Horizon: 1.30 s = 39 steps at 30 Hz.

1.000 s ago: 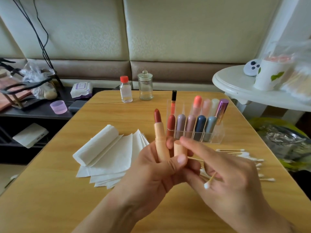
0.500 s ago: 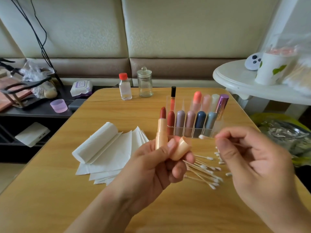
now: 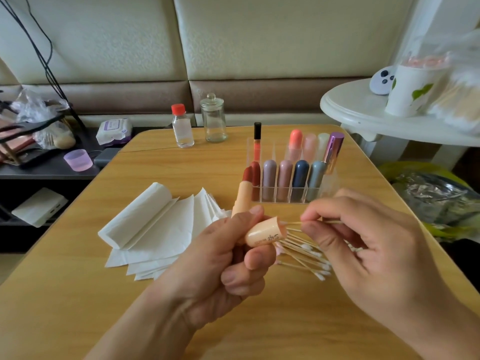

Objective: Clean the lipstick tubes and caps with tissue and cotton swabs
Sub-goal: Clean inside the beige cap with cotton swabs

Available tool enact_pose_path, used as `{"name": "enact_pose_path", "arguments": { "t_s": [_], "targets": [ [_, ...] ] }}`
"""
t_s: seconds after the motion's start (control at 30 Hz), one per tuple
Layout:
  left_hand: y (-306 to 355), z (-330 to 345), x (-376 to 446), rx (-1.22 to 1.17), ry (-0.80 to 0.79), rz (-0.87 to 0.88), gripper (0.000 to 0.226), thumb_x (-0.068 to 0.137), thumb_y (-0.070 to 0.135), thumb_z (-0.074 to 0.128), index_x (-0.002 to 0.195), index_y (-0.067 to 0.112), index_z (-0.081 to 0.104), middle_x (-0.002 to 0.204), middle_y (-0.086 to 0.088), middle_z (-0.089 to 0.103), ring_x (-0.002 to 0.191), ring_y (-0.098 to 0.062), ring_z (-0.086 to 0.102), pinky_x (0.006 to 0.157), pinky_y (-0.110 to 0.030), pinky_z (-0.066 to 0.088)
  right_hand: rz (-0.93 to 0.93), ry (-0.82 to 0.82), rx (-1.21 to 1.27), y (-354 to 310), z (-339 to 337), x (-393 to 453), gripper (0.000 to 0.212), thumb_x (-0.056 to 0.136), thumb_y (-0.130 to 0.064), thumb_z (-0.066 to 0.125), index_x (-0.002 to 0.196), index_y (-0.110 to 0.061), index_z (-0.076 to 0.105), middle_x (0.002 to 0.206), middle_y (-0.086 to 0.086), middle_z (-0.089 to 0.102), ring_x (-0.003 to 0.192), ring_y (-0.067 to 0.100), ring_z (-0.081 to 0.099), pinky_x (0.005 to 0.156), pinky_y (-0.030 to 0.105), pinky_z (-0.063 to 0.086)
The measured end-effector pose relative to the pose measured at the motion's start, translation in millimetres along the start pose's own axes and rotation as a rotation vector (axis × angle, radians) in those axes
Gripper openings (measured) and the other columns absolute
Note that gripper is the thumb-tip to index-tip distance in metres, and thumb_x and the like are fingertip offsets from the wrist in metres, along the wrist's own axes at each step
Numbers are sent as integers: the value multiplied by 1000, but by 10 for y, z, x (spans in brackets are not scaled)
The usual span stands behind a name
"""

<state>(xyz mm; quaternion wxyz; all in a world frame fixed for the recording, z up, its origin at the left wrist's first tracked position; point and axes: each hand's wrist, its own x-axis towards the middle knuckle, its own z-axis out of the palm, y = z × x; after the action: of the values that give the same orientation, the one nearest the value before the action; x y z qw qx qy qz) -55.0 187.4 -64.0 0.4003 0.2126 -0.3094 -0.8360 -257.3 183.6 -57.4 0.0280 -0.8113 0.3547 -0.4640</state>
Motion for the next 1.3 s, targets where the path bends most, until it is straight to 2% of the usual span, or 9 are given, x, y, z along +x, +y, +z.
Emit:
{"name": "enact_pose_path", "arguments": {
  "t_s": [0.13, 0.23, 0.33, 0.47, 0.53, 0.7, 0.93, 1.07, 1.3],
  "targets": [
    [-9, -14, 3, 93, 19, 34, 29, 96, 33, 54, 83, 12, 70, 55, 0, 48, 33, -1, 35, 36, -14, 28, -25, -1, -61, 5, -13, -6, 24, 98, -26, 58, 89, -10, 74, 75, -10, 52, 63, 1, 45, 57, 17, 37],
    [-11, -28, 3, 125, 5, 67, 24, 91, 31, 62, 92, 8, 67, 59, -2, 49, 38, -3, 36, 40, -15, 31, -44, -19, -86, -4, -29, -19, 24, 98, -25, 57, 88, -10, 73, 74, -5, 55, 61, 12, 49, 50, 29, 42],
    [-24, -57, 7, 173, -15, 105, 24, 88, 30, 70, 97, 8, 67, 63, -4, 51, 45, -6, 38, 47, -18, 34, -47, -50, -112, -8, -45, -25, 23, 97, -23, 55, 87, -11, 72, 73, -5, 54, 59, 14, 48, 46, 35, 42],
    [-44, -28, 16, 251, 23, 180, 12, 89, 23, 63, 92, 13, 70, 67, -8, 55, 50, -10, 41, 52, -21, 36, -27, -86, -126, -16, -54, -21, 23, 98, -24, 54, 86, -13, 70, 73, -9, 51, 59, 11, 44, 47, 30, 39],
    [-51, -19, 14, 272, 67, 206, 16, 87, 19, 57, 87, 15, 72, 68, -10, 57, 51, -12, 43, 53, -20, 38, -16, -101, -131, -21, -54, -23, 24, 98, -25, 53, 86, -14, 70, 72, -10, 51, 59, 10, 43, 48, 27, 37],
    [-58, -42, 12, 336, 82, 239, 13, 82, 20, 62, 90, 16, 72, 75, -10, 61, 57, -15, 49, 58, -21, 41, 3, -144, -156, -52, -46, -29, 23, 97, -26, 52, 84, -16, 68, 72, -14, 49, 62, 3, 39, 57, 15, 28],
    [-78, -36, 28, 304, 82, 245, 17, 86, 11, 56, 92, 10, 72, 77, -10, 62, 62, -16, 56, 61, -22, 49, -37, -87, -157, -102, -11, -23, 24, 97, -25, 53, 81, -16, 69, 70, -13, 52, 59, 6, 41, 50, 26, 36],
    [-85, -20, 33, 311, 75, 244, 17, 88, 9, 54, 93, 8, 71, 76, -11, 61, 61, -16, 56, 61, -23, 50, -73, -23, -186, -118, 18, -41, 29, 99, -26, 53, 79, -14, 70, 66, -7, 58, 54, 14, 50, 44, 33, 41],
    [-80, -25, 30, 463, 86, 268, 15, 88, 18, 58, 92, 14, 72, 78, -8, 62, 60, -15, 53, 58, -22, 45, -54, 103, -236, -104, 30, -68, 29, 97, -24, 56, 82, -9, 75, 66, -5, 65, 49, 17, 55, 42, 28, 42]
  ]
}}
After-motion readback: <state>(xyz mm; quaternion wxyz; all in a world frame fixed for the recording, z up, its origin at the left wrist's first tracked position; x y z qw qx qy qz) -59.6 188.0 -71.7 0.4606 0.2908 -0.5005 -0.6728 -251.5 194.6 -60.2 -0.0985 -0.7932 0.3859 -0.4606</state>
